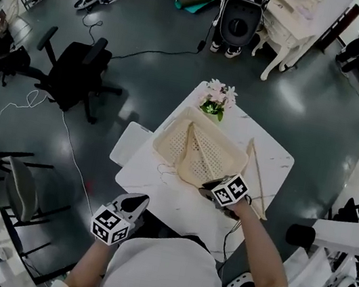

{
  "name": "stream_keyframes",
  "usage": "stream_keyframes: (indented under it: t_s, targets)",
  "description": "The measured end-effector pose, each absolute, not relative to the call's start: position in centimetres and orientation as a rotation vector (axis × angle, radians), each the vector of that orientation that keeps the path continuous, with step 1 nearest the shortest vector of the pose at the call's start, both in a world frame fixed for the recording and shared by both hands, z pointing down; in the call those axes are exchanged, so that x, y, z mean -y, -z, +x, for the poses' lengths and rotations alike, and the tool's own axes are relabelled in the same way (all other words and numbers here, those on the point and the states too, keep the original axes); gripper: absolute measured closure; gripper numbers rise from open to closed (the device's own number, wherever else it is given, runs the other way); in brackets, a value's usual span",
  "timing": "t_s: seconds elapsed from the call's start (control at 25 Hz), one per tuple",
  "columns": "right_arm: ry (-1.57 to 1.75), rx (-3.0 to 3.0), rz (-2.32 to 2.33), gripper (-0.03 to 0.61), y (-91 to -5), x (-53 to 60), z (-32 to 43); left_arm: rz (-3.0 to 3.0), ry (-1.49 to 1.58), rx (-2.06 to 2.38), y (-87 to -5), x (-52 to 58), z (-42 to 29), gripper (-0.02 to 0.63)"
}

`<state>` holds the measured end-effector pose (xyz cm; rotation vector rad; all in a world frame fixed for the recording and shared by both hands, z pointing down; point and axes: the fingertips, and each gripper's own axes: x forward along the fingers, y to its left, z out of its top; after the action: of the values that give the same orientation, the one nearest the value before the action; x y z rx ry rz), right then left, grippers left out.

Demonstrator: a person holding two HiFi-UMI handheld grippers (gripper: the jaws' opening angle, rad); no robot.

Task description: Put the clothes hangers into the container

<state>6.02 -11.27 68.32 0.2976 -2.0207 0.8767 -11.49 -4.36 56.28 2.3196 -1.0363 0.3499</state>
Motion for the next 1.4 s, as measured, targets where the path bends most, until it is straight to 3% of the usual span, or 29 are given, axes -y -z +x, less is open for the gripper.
stream_keyframes:
  t_s: [0.16,0.28,0.72,1.12,1.4]
  targets:
    - [-0.792,2.027,0.315,0.478,-68.3,11.9,5.6,2.319,-0.346,1.041,-56.2,4.7,-12.3,0.606]
    - [-0.718,2.032,0.326,0.433,-67.8,11.9,5.5,2.319,-0.342,1.033,-56.3,4.8,-12.7,0.606]
    - [-0.643,2.101,0.518,0.431,-63.6,11.5,6.7,2.38,-0.345,0.936,-56.3,5.6,-12.0,0.606]
    - [-0.761,2.187,0.77,0.542,-61.4,8.1,7.7,2.453,-0.343,0.794,-55.9,5.8,-10.8,0.606]
    - [-0.841,2.245,0.941,0.555,-60.5,5.0,7.4,2.506,-0.366,0.682,-55.9,5.1,-10.7,0.606]
